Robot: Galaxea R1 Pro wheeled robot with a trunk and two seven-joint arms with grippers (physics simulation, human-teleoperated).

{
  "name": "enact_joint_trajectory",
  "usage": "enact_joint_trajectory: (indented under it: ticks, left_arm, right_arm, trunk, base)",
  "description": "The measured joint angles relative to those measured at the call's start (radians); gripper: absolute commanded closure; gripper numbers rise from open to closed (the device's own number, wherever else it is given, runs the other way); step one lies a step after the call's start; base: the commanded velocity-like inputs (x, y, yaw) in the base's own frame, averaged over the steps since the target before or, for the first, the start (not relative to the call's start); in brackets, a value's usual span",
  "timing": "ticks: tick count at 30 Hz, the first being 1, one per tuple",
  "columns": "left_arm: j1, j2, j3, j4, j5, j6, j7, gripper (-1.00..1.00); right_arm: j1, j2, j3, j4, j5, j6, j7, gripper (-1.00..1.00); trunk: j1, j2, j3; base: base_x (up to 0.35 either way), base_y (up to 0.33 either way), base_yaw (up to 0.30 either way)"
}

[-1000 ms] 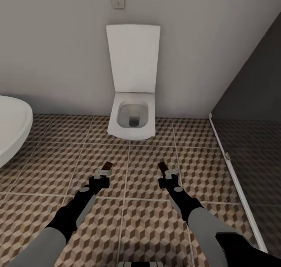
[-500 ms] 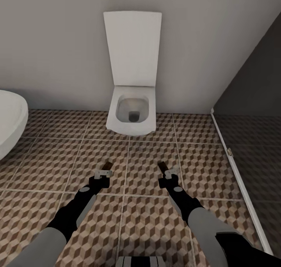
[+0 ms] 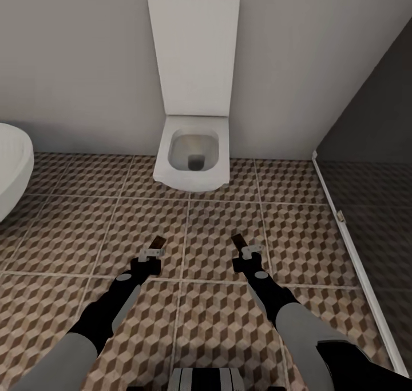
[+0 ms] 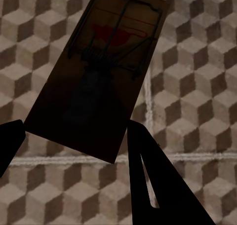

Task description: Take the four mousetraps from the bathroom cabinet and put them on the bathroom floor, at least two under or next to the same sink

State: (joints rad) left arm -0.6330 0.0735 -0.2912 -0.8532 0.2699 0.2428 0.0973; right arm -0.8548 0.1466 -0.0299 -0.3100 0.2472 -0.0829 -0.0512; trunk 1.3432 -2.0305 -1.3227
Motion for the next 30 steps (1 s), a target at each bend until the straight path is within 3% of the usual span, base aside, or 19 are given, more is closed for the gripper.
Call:
enact_joint_trajectory:
  ticks: [8, 30]
  left_arm:
    - [0.0, 0.001, 0.0, -0.009, 0.0, 0.0, 0.001, 1.0]
    - [0.006, 0.005, -0.002, -0.139, -0.001, 0.003, 0.002, 1.0]
  right_arm:
    - [0.014, 0.0, 0.002, -0.091, 0.001, 0.0, 0.001, 1.0]
    - [0.023, 0.0, 0.003, -0.101, 0.002, 0.0, 0.001, 1.0]
  trunk:
    - [0.031, -0.056, -0.038]
    - [0.115, -0.21, -0.143]
  base:
    - [0.0, 0.0, 0.0]
    - [0.0, 0.0, 0.0]
